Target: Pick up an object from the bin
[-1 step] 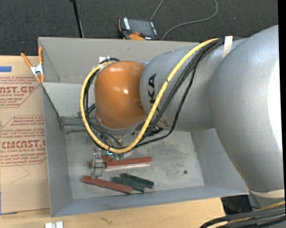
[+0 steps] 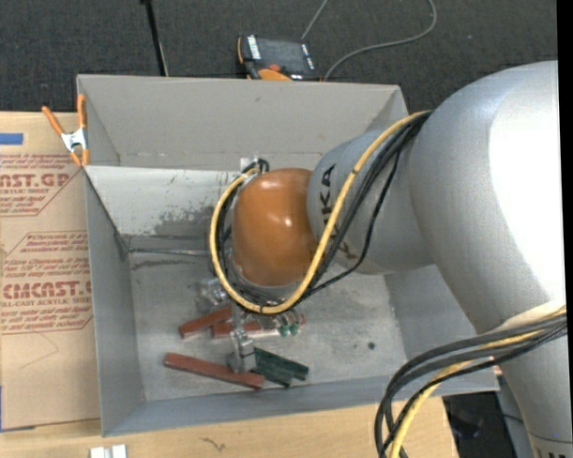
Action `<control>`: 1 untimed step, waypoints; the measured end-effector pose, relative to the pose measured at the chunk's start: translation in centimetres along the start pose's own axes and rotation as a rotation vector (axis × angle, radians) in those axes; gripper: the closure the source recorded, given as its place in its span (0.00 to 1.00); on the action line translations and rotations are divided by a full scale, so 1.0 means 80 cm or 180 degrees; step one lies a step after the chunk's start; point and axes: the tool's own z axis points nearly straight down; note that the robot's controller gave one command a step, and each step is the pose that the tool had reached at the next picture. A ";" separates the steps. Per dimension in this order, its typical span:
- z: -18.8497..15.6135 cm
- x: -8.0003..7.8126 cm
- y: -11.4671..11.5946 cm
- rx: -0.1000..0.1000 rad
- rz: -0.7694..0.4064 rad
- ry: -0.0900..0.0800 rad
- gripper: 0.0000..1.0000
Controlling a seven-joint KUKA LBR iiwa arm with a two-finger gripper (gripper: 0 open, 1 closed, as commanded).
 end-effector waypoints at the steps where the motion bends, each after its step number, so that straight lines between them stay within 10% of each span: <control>1: -0.006 -0.006 0.001 -0.0006 0.0003 -0.0052 1.00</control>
Offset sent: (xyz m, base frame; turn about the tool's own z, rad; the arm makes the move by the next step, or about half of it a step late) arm 0.0000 0.0000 0.0000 0.0000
